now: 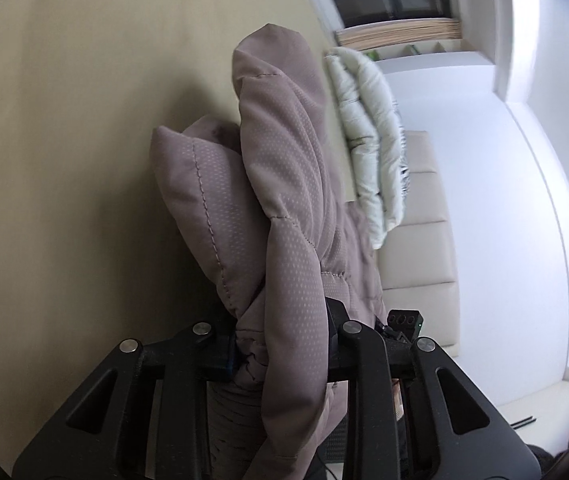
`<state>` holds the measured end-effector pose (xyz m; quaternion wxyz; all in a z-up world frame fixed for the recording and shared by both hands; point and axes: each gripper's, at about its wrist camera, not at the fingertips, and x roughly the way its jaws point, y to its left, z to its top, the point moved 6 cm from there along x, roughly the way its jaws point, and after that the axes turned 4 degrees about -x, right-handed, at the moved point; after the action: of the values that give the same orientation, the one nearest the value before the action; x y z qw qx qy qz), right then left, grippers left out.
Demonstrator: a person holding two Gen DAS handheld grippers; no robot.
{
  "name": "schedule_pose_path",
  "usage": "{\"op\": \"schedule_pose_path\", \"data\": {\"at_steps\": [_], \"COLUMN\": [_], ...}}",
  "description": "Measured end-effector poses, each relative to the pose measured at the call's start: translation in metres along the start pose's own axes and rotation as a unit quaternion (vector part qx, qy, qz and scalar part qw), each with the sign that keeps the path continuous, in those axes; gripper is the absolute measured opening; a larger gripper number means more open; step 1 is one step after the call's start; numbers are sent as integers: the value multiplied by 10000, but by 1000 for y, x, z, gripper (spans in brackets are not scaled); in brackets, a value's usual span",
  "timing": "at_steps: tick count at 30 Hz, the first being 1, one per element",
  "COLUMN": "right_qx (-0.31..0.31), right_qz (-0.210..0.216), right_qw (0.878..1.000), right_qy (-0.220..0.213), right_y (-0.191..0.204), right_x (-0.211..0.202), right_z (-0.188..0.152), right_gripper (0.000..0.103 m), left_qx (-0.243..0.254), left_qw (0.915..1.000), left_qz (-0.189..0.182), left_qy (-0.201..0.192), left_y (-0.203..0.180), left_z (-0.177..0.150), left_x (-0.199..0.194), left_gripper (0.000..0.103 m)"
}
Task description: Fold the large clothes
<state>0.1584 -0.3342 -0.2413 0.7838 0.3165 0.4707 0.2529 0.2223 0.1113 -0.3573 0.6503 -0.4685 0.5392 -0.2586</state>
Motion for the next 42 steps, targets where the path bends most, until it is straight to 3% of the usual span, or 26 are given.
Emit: {"op": "schedule_pose_path", "data": {"at_steps": [4,8,10,14,17,20,22,25,29,34,38,42], "right_qx": [801,1169,1261,1305,948,364,-143,-815,-1156,-814,-537,-312], "right_qz": [506,348,114,-579,-1430,-1555,-1502,-1233,-1197,-1363,-1395,-1332], "right_qw": [9943,9905,9900,9847,9765,9779,9801,9848,9847,9871,9877,9892], "right_qy": [-484,-635,-626,-998,-1302,-1349,-1292,-908,-517,-222,-460,-525], "right_y": [-48,-48,-48,-45,-24,17,55,106,132,104,78,49], "right_x": [10,7,-4,-49,-81,-88,-73,-25,48,105,113,114], "right_z": [-26,-25,-30,-31,-34,-21,-6,20,50,68,90,101], "right_gripper": [57,61,66,66,66,66,66,66,66,63,60,48], "left_qx": [-715,-708,-554,-190,212,796,1197,1676,1916,2144,2106,2235], "left_qw": [9959,9964,9974,9952,9867,9772,9726,9693,9663,9568,9541,9469], "left_qz": [-555,-376,-171,307,766,1042,1111,1078,1252,1807,1991,2196], "left_qy": [-59,-293,-422,-913,-1418,-1670,-1654,-1438,-1179,-772,-753,-727], "left_y": [48,42,33,21,-1,-45,-85,-114,-136,-127,-107,-92], "left_z": [3,8,6,2,0,1,-3,-23,-13,-7,18,40], "left_x": [17,17,8,-31,-61,-66,-47,-42,10,66,106,134], "left_gripper": [36,40,40,40,40,40,40,43,42,42,42,42]}}
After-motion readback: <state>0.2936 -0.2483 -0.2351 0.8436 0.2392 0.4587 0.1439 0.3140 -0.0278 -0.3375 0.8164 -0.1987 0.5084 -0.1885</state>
